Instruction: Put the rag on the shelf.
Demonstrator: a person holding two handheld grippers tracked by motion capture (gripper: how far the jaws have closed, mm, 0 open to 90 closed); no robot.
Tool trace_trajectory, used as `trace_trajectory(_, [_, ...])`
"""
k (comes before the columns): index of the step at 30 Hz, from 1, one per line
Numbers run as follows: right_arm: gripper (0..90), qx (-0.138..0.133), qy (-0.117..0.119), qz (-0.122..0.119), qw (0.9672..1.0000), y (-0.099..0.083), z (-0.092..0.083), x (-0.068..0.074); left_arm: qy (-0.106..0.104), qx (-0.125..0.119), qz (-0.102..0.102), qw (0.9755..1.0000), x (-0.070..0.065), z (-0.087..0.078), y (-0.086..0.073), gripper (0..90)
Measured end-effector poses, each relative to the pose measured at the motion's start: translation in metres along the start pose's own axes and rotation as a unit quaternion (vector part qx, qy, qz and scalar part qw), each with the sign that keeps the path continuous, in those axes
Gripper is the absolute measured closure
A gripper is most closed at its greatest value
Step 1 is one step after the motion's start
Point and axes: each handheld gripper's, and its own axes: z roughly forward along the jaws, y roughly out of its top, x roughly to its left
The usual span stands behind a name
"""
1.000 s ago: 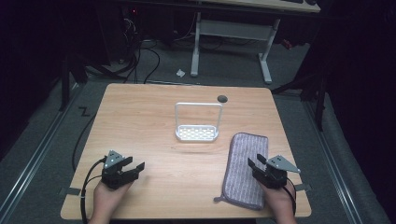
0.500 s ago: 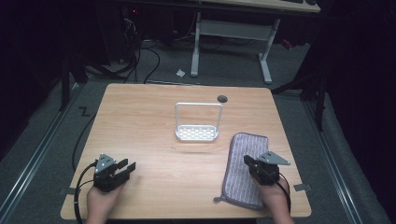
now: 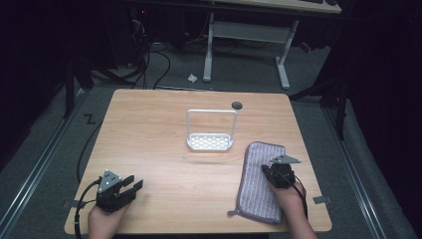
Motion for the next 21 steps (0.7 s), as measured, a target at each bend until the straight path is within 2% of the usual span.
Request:
trace_trajectory(5, [90.0,0.002,0.023,-0.030,0.9993,-0.003,-0.002,0.022,-0.009,0.001,0.015,0.9999,-0.010,0.003,0.003,50.6])
trace_trajectory(6, [90.0,0.001,0.040,-0.031,0.9987,-0.004,-0.002,0.030,-0.012,-0.001,0.021,0.9997,-0.015,0.006,0.005,50.0])
trace_trajectory(7, [90.0,0.001,0.040,-0.031,0.9987,-0.004,-0.002,0.030,-0.012,-0.001,0.021,0.9997,-0.015,0.006,0.005,49.8])
trace_trajectory(8, [90.0,-0.001,0.052,-0.042,0.9978,-0.005,-0.003,0.040,-0.013,0.003,0.028,0.9995,-0.017,0.009,0.006,49.4])
trace_trajectory(10, [90.0,-0.002,0.054,-0.047,0.9974,-0.005,-0.003,0.044,-0.015,0.005,0.031,0.9994,-0.019,0.012,0.006,49.0])
trace_trajectory(11, [90.0,-0.001,0.070,-0.060,0.9958,-0.004,-0.002,0.056,-0.019,0.010,0.031,0.9993,-0.020,0.015,0.006,48.0])
trace_trajectory(13, [90.0,-0.002,0.083,-0.075,0.9938,-0.003,-0.001,0.068,-0.020,0.013,0.032,0.9992,-0.021,0.017,0.005,47.2])
trace_trajectory(14, [90.0,-0.002,0.083,-0.075,0.9938,-0.003,-0.001,0.068,-0.020,0.017,0.034,0.9991,-0.023,0.019,0.005,47.2])
trace_trajectory(15, [90.0,-0.003,0.100,-0.091,0.9908,-0.001,0.001,0.083,-0.020,0.020,0.036,0.9990,-0.025,0.020,0.005,46.6])
trace_trajectory(17, [90.0,-0.003,0.112,-0.106,0.9880,0.000,0.002,0.095,-0.019,0.022,0.040,0.9988,-0.028,0.021,0.004,45.7])
trace_trajectory(19, [90.0,-0.003,0.125,-0.124,0.9843,0.003,0.004,0.108,-0.031,0.019,0.032,0.9988,-0.033,0.020,0.004,44.9])
trace_trajectory(21, [90.0,-0.003,0.137,-0.140,0.9806,0.006,0.007,0.122,-0.034,0.016,0.029,0.9989,-0.034,0.019,0.004,44.8])
